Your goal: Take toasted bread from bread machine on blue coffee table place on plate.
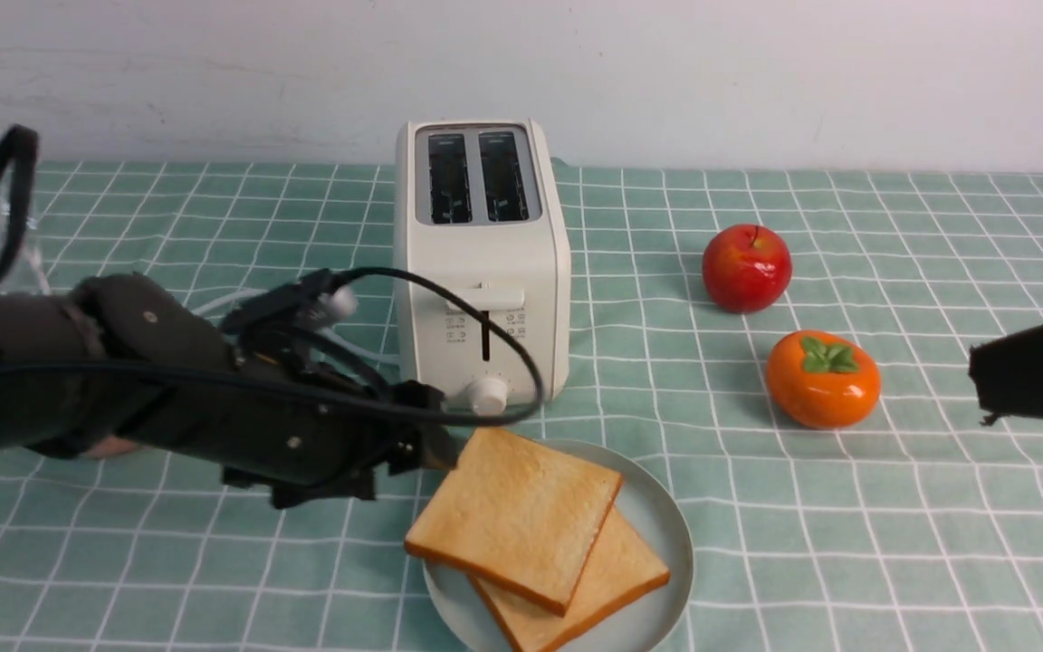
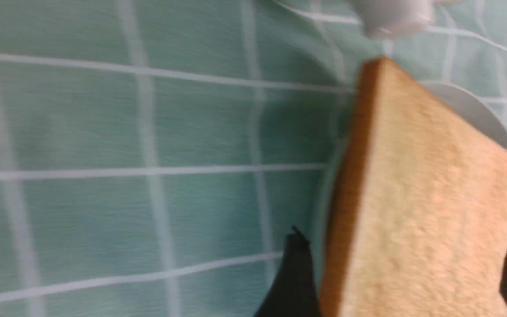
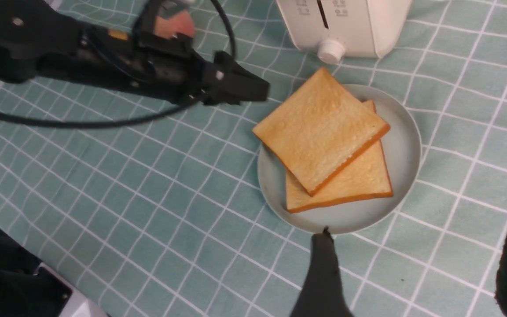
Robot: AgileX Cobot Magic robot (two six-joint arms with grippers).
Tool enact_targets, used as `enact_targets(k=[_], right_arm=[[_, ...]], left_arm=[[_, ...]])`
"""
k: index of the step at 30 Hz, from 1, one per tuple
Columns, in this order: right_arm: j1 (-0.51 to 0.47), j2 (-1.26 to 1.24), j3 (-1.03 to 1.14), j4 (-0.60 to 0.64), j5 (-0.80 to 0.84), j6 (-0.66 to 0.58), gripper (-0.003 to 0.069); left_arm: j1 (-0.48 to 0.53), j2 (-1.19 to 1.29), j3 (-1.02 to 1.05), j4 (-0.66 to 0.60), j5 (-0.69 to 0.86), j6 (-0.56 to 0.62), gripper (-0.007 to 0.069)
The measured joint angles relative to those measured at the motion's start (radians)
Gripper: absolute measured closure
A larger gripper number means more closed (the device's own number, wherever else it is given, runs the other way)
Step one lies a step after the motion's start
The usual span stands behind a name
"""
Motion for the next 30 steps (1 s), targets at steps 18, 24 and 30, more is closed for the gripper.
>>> enact_targets(k=[18, 24, 30], right_arm=[[0.000, -0.251, 0.206, -0.256, -0.227, 0.290, 0.0585], [0.000, -0.520, 0.278, -0.365, -0.338, 0.195, 0.0678], [0.009, -0.726, 0.427, -0.412, -0.504, 0.169, 0.0678]], left_arm=[[0.066, -0.392, -0.053, 0.112, 0.394, -0.098, 0.0322], [0.026, -0.608, 0.032, 0.070, 0.460, -0.098, 0.0597], [0.026, -0.880, 0.192, 0.069, 0.474, -0.171, 0.0638]])
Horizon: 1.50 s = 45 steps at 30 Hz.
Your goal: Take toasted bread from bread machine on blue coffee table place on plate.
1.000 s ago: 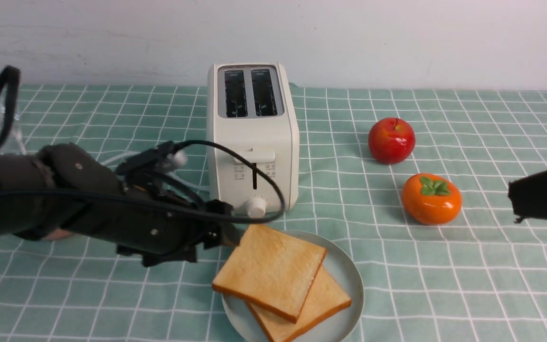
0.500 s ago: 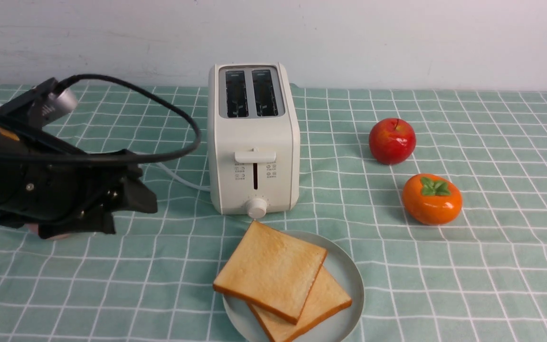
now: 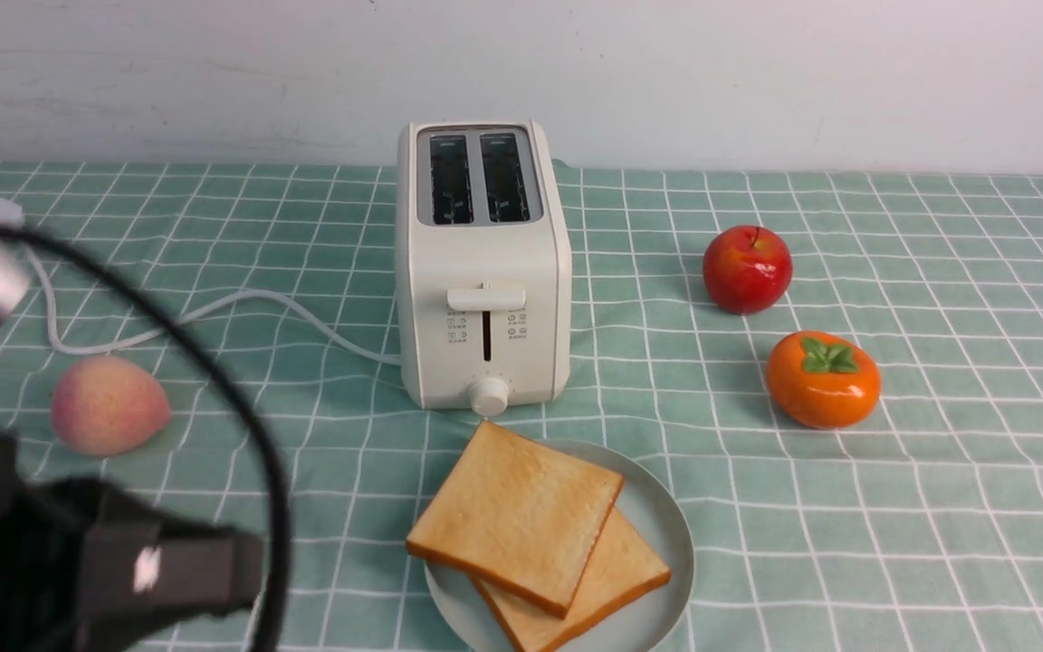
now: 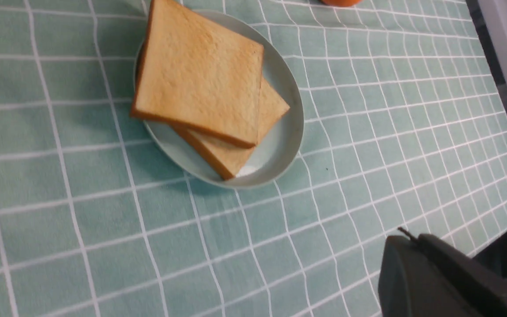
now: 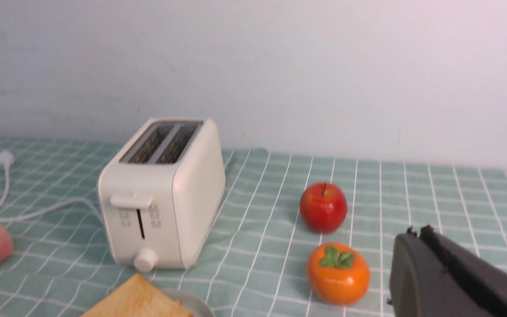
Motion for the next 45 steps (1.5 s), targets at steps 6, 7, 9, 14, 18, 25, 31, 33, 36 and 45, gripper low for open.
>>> enact_targets(k=[6, 7, 9, 14, 18, 25, 31, 33, 36, 45], right_arm=[[0.010, -0.111, 0.264, 0.000, -0.088, 0.000, 0.0677], [0.010, -0.112, 0.280, 0.000, -0.088, 0.000, 0.0677], [0.010, -0.112, 0.375, 0.002, -0.088, 0.000, 0.0675], [0.010, -0.112, 0.484, 0.003, -0.144, 0.000, 0.0671], [0.010, -0.112, 0.496, 0.003, -0.214, 0.000, 0.0667], [0.010, -0.112, 0.496, 0.004, -0.241, 0.000, 0.0664], [0.010, -0.112, 0.496, 0.007, -0.244, 0.000, 0.0658], [0.010, -0.112, 0.496, 0.007, -0.244, -0.001, 0.0657], [0.010, -0.112, 0.496, 0.007, -0.244, -0.001, 0.0656], [0.010, -0.112, 0.496, 0.008, -0.244, -0.001, 0.0656]], left_arm=[[0.000, -0.358, 0.215, 0.001, -0.017, -0.069, 0.0638], [0.000, -0.377, 0.224, 0.002, -0.019, -0.071, 0.0638], [0.000, -0.474, 0.261, 0.014, -0.040, -0.069, 0.0638], [0.000, -0.561, 0.277, 0.067, -0.210, 0.001, 0.0638], [0.000, -0.562, 0.282, 0.069, -0.292, 0.023, 0.0638], [0.000, -0.562, 0.282, 0.072, -0.305, 0.029, 0.0638], [0.005, -0.571, 0.315, 0.104, -0.318, 0.098, 0.0638], [0.038, -0.607, 0.353, 0.194, -0.355, 0.190, 0.0638], [0.099, -0.676, 0.409, 0.315, -0.419, 0.301, 0.0638], [0.184, -0.736, 0.642, 0.479, -0.531, 0.149, 0.0638]])
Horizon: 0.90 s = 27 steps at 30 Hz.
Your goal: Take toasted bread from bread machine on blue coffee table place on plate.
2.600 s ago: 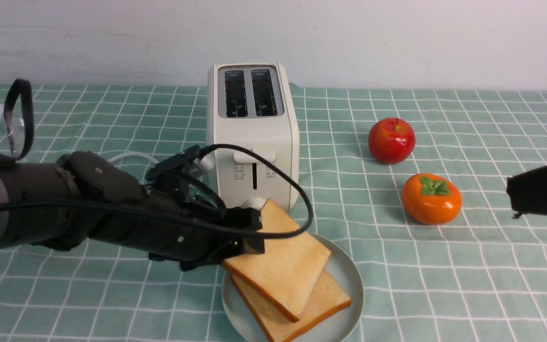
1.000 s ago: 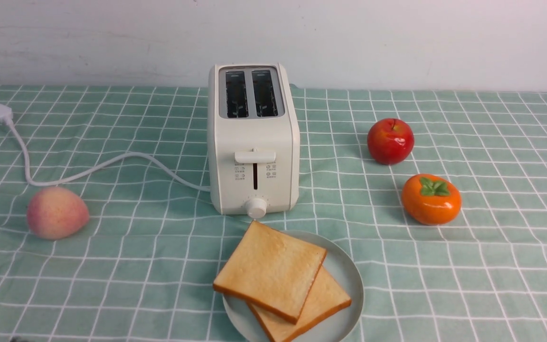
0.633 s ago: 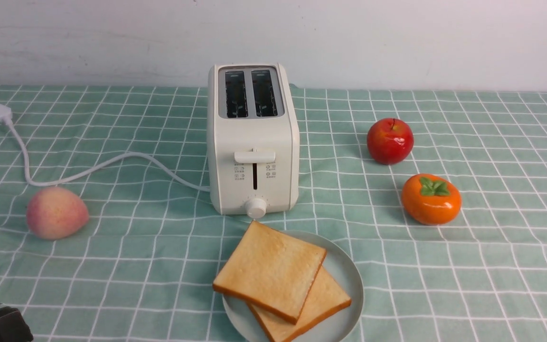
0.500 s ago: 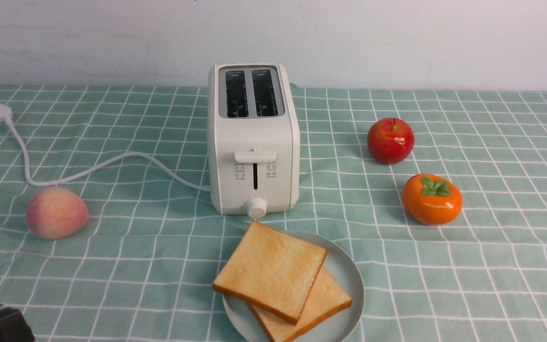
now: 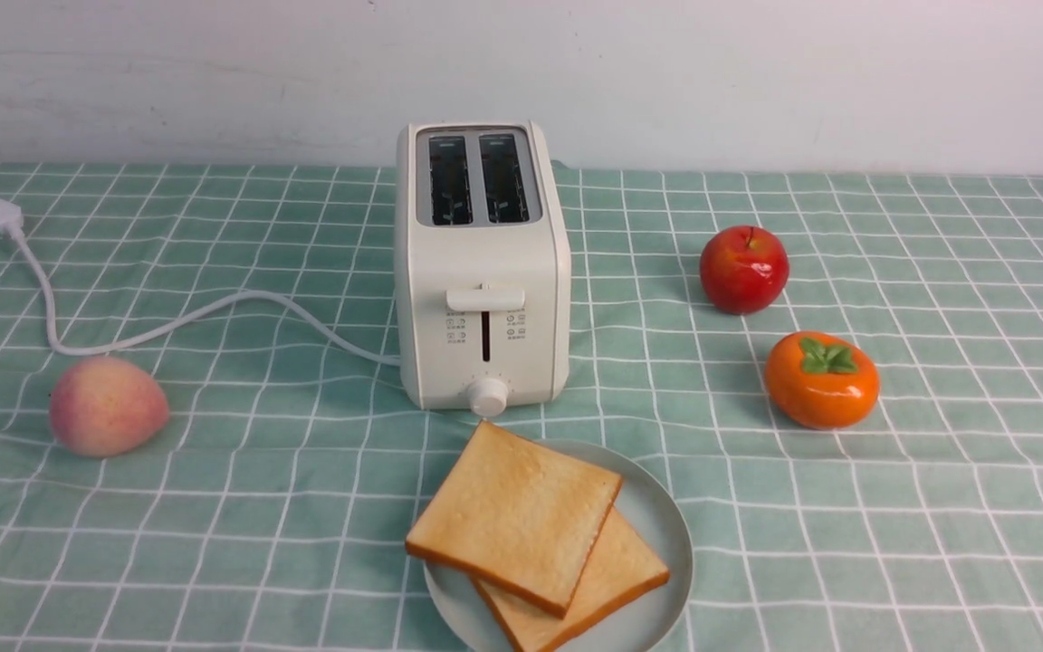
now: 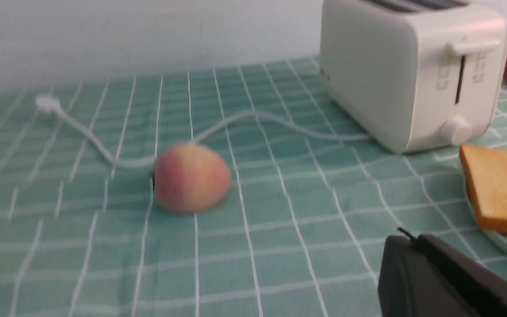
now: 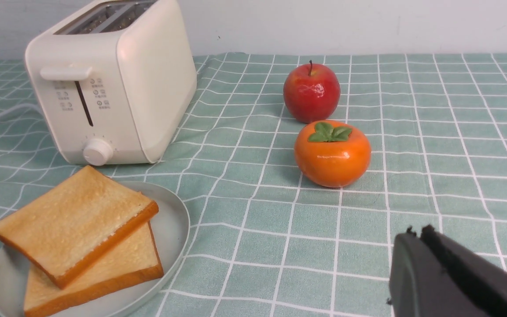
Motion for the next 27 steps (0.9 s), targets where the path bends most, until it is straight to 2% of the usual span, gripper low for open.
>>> enact_targets(k=[2, 3, 4, 5, 7, 27], right_arm=[[0.000, 0.000, 0.000, 0.000, 0.000, 0.000, 0.0654], [0.000, 0.000, 0.000, 0.000, 0.000, 0.000, 0.0653], [0.000, 0.000, 0.000, 0.000, 0.000, 0.000, 0.0653], [0.000, 0.000, 0.000, 0.000, 0.000, 0.000, 0.0650], [0.000, 0.000, 0.000, 0.000, 0.000, 0.000, 0.0646], [0.000, 0.000, 0.000, 0.000, 0.000, -0.009, 0.0625]], left_arm=[[0.001, 0.000, 0.078, 0.109, -0.002, -0.258, 0.0638], [0.001, 0.000, 0.099, 0.151, 0.004, -0.347, 0.0638], [0.001, 0.000, 0.102, 0.159, 0.005, -0.347, 0.0638], [0.001, 0.000, 0.113, 0.206, 0.016, -0.462, 0.0638], [0.001, 0.000, 0.118, 0.262, 0.028, -0.534, 0.0638], [0.005, 0.000, 0.118, 0.260, 0.031, -0.550, 0.0624]])
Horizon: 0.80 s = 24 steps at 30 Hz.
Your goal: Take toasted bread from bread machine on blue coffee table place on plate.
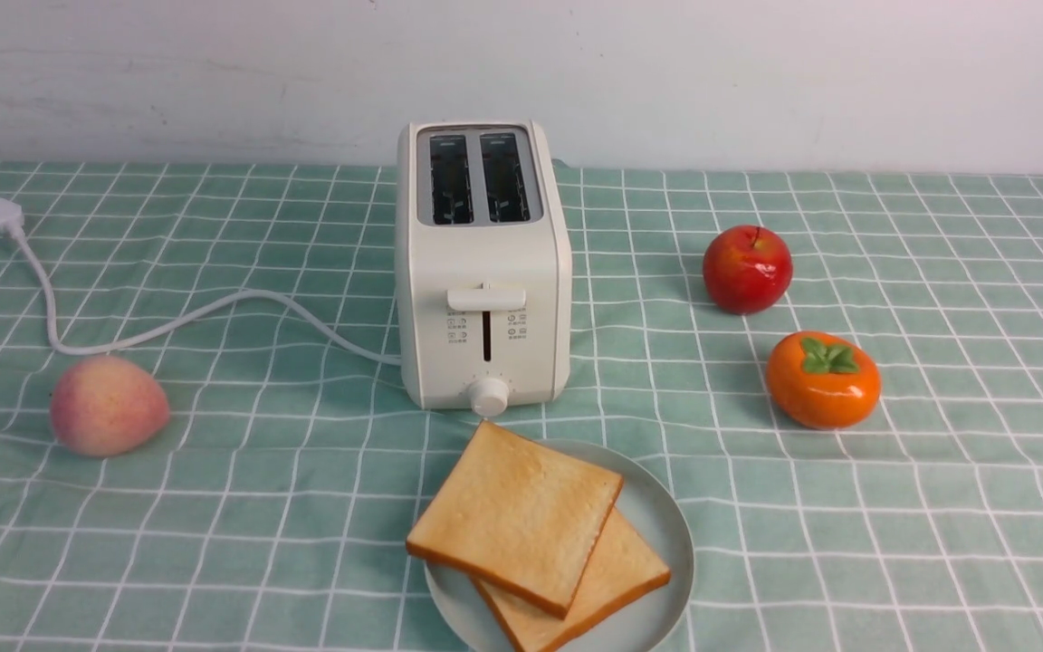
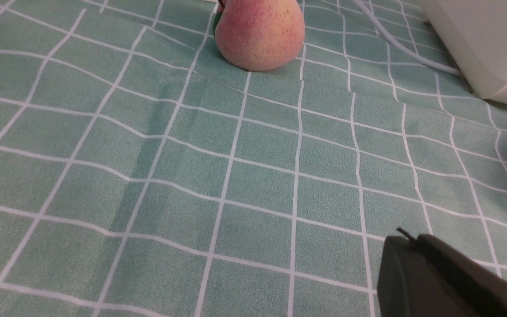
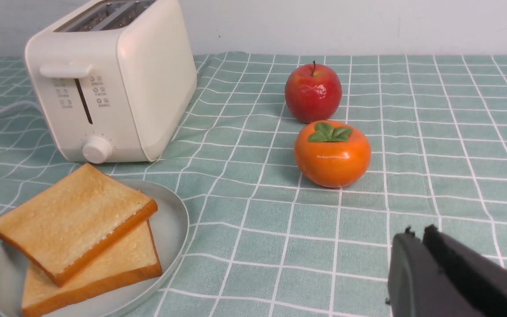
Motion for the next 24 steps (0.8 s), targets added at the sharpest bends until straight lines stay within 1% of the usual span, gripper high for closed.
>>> enact_targets(k=[6, 12, 15, 19, 22, 24], right_arm=[[-0.014, -0.002, 0.000, 0.002, 0.000, 0.000, 0.0621], [-0.184, -0.022, 0.016, 0.002, -0.003, 0.000, 0.0608], [-0.222, -0.044, 0.065, -0.008, -0.042, 0.000, 0.0604], [-0.231, -0.095, 0.198, -0.012, -0.115, 0.000, 0.0601], [-0.233, -0.101, 0.227, -0.047, -0.033, -0.001, 0.0597], [-0.227, -0.101, 0.225, -0.068, -0.013, -0.001, 0.0594]], left_arm=[[0.000, 0.000, 0.000, 0.000, 0.000, 0.000, 0.0624], [0.000, 0.000, 0.000, 0.000, -0.001, 0.000, 0.0620], [0.000, 0.000, 0.000, 0.000, -0.001, 0.000, 0.0615], [0.000, 0.000, 0.001, 0.000, -0.002, 0.000, 0.0610], [0.000, 0.000, 0.001, 0.000, -0.002, 0.000, 0.0608], [0.000, 0.000, 0.001, 0.000, -0.003, 0.000, 0.0607]])
